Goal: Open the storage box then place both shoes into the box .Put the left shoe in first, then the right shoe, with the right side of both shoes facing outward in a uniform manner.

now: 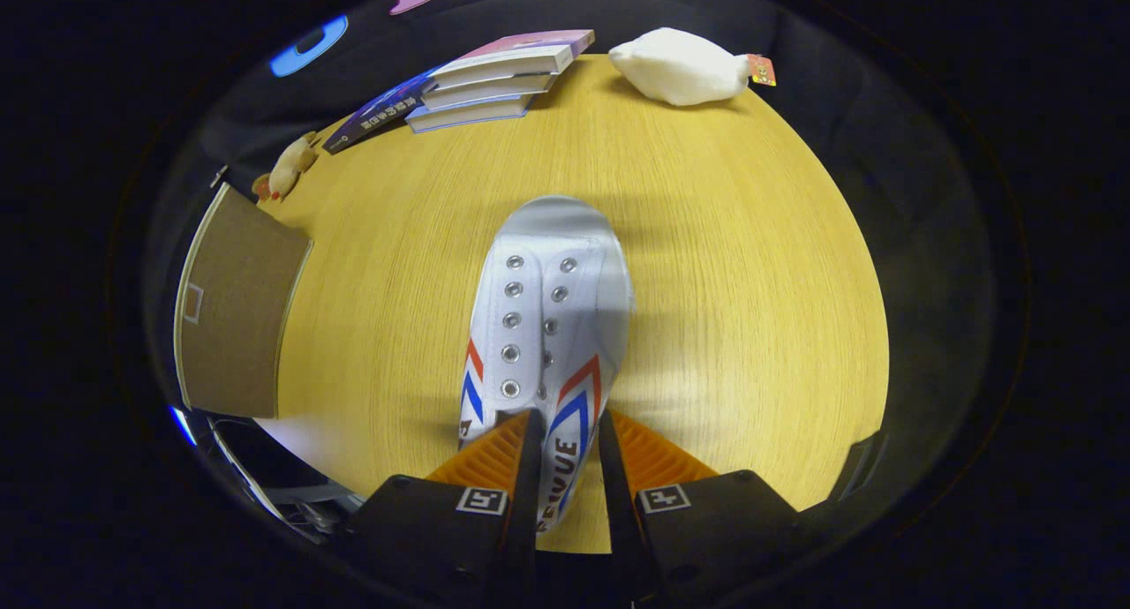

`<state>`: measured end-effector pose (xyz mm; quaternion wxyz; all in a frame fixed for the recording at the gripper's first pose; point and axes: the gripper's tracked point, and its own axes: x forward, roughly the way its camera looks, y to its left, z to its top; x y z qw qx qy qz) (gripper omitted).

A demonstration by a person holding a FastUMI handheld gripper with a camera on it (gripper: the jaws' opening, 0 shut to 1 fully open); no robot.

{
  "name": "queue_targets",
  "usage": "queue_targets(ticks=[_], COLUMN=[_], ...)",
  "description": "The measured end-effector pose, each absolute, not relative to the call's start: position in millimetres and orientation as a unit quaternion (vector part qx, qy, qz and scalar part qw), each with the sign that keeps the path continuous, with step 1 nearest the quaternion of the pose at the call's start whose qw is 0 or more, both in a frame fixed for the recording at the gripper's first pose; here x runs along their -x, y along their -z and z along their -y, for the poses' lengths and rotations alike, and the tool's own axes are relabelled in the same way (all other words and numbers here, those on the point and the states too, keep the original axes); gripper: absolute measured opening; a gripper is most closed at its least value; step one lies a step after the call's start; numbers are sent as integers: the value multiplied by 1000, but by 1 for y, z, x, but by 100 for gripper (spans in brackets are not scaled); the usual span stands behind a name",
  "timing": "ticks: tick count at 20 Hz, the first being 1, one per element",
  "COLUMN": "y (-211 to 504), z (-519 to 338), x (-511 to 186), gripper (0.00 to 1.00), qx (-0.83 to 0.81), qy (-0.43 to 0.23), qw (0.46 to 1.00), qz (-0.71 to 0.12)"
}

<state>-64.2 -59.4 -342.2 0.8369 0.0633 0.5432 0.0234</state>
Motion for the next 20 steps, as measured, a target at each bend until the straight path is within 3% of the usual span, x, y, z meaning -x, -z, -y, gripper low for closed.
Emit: queue_targets(ticks=[3,4,7,13,20], y=[339,338,339,313,196], z=[64,66,67,63,17], x=[61,62,62,68,84], gripper=[31,17,6,5,5], qx=[-86,-97,-99,-163,-208], qy=[-5,7,11,74,75], qw=[834,836,842,839,861], qz=[-545,-540,-530,-514,-458])
